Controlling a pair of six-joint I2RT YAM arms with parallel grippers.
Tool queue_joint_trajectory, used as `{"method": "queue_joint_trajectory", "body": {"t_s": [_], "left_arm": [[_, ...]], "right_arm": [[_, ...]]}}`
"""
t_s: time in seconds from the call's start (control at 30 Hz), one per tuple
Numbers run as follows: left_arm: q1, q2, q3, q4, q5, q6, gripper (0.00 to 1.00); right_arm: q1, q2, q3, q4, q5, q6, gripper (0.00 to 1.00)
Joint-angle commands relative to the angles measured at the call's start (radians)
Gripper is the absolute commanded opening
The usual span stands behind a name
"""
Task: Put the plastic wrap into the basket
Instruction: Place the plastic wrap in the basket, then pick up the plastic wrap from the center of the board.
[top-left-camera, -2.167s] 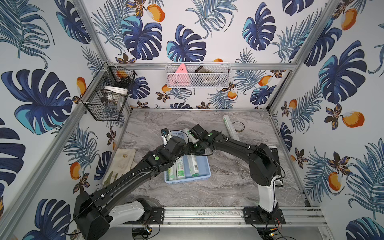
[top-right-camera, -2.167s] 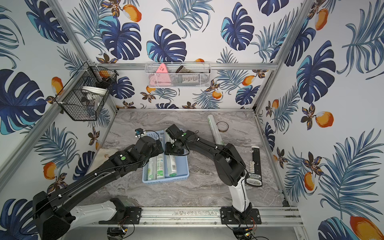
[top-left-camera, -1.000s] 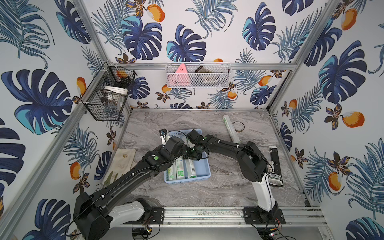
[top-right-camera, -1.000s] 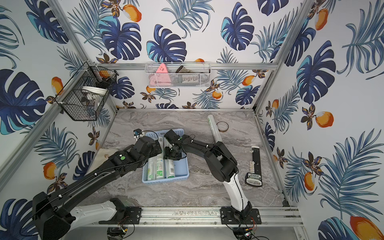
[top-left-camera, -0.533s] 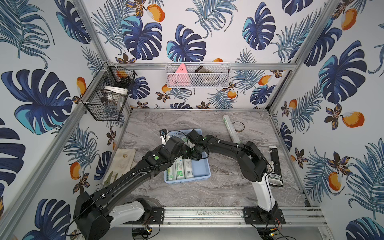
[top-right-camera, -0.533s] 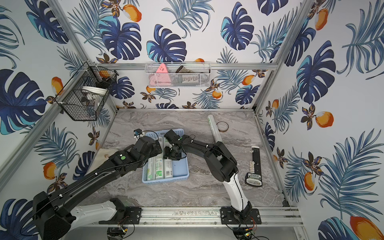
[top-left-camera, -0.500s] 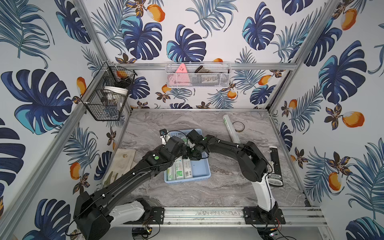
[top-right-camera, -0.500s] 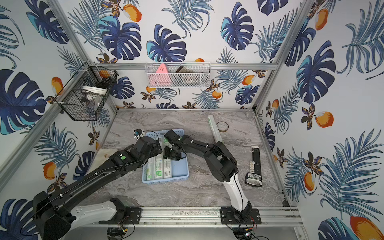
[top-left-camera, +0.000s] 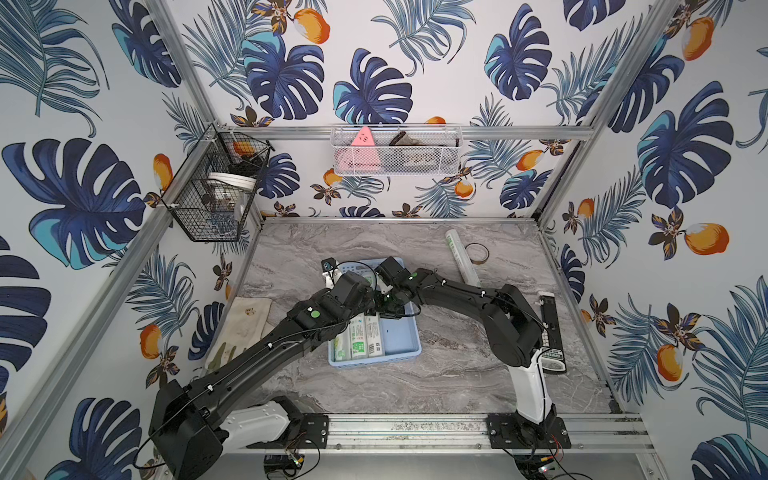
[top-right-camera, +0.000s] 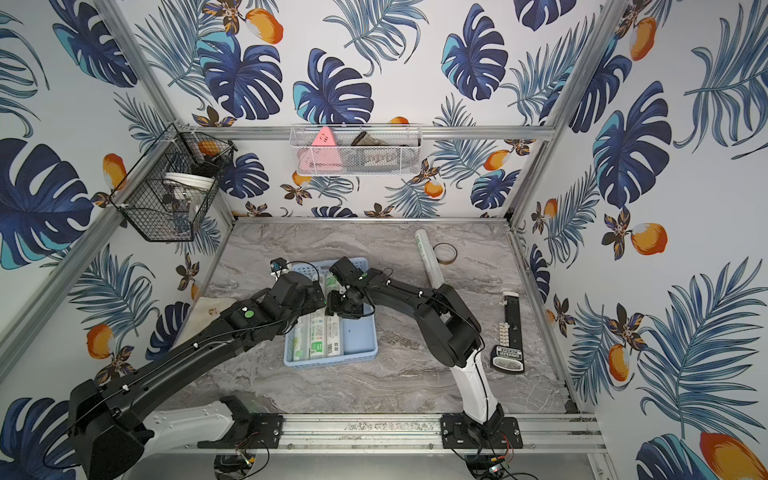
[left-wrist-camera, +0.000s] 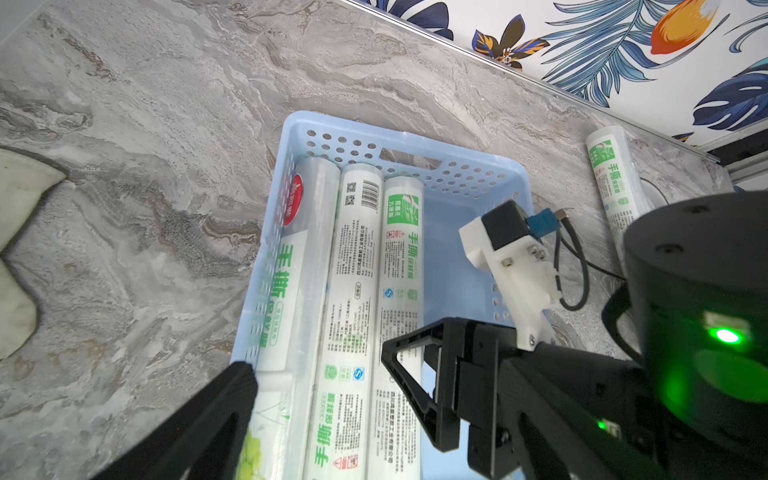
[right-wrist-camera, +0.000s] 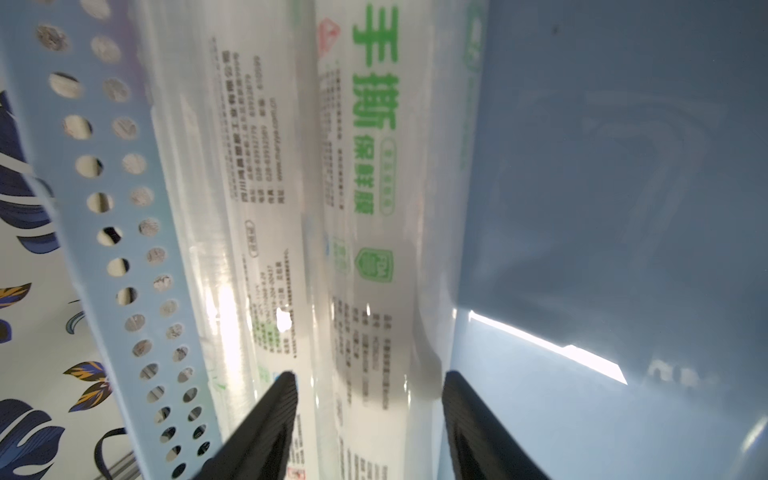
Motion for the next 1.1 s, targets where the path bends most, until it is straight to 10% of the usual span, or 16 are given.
{"method": "queue_joint_trajectory", "body": {"t_s": [0.0, 0.7, 1.07], "left_arm": [[0.002, 0.000, 0.009, 0.023, 0.013, -0.002, 0.99], [-0.001, 0.089, 0.079, 0.195, 0.252, 0.115, 0.99], [-0.072, 0.244, 0.215, 0.213, 0.344, 0.174, 0.99]], "right_arm": [[0.001, -0.040, -0.016, 0.016, 0.035, -0.001, 0.62], [-0.046, -0.466, -0.235, 0.056, 0.383, -0.106, 0.69], [-0.257, -0.534, -0.278, -0.003, 0.308, -0.139, 0.70]]}}
